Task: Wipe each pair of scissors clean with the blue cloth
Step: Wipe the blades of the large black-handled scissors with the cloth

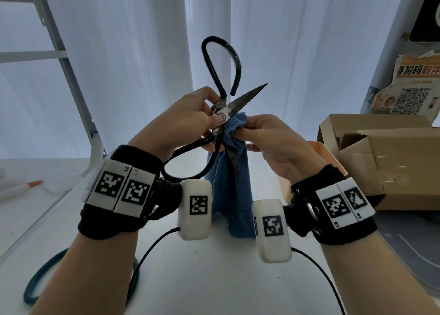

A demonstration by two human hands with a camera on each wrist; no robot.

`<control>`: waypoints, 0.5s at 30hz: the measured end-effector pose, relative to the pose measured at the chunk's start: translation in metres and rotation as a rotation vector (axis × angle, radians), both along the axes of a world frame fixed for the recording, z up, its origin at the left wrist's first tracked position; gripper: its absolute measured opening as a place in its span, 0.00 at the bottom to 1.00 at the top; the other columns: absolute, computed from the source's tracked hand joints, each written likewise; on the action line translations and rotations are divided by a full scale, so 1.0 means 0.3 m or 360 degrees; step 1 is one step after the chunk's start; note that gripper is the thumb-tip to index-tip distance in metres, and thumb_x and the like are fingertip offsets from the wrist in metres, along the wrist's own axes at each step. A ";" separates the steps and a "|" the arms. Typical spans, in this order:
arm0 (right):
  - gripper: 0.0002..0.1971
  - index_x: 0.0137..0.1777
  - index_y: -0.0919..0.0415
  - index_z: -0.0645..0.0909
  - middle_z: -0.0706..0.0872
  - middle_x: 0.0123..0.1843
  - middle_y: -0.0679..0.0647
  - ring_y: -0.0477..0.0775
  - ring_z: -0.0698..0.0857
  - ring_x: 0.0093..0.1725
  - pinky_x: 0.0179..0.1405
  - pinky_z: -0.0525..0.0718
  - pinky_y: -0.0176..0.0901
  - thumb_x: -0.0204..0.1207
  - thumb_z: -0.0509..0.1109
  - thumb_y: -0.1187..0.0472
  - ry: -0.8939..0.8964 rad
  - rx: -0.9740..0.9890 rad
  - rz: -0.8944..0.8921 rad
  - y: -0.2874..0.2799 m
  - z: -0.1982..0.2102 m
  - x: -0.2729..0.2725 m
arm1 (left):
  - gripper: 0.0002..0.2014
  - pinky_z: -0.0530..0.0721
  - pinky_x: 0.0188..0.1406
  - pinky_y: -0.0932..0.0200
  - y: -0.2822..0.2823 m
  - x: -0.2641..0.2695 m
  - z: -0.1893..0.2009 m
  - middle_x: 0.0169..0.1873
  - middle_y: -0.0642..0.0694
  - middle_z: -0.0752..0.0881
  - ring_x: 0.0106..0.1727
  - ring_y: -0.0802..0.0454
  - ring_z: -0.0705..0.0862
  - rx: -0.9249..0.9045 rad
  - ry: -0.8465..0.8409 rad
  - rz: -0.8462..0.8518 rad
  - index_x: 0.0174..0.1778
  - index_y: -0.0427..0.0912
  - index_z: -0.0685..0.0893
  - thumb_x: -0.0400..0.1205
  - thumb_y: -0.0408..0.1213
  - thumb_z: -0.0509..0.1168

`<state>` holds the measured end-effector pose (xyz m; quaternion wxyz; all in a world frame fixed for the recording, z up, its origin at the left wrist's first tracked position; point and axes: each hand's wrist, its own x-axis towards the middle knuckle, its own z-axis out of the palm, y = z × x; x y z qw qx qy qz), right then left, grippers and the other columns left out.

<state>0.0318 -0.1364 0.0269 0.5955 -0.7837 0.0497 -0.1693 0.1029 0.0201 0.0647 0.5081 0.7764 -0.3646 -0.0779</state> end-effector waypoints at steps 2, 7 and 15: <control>0.13 0.59 0.71 0.86 0.91 0.52 0.57 0.53 0.87 0.53 0.53 0.79 0.44 0.78 0.75 0.63 -0.0043 0.0107 -0.0027 0.002 0.000 -0.002 | 0.07 0.87 0.29 0.61 -0.001 -0.003 0.003 0.43 0.43 0.78 0.29 0.52 0.90 -0.0015 0.0011 -0.0009 0.59 0.42 0.78 0.88 0.29 0.62; 0.07 0.55 0.66 0.88 0.92 0.48 0.54 0.47 0.88 0.50 0.49 0.78 0.39 0.80 0.72 0.66 -0.0059 0.0151 0.0007 0.002 0.005 -0.011 | 0.06 0.89 0.32 0.58 -0.004 -0.008 0.002 0.45 0.42 0.78 0.32 0.49 0.91 -0.0035 0.0001 -0.0014 0.59 0.43 0.78 0.87 0.30 0.63; 0.06 0.40 0.61 0.83 0.90 0.37 0.51 0.40 0.88 0.34 0.31 0.81 0.27 0.78 0.74 0.68 -0.0192 0.0295 -0.0005 0.005 0.008 -0.014 | 0.07 0.88 0.32 0.58 -0.012 -0.012 0.002 0.45 0.42 0.78 0.33 0.48 0.91 -0.0075 0.0024 -0.0017 0.60 0.41 0.78 0.88 0.30 0.63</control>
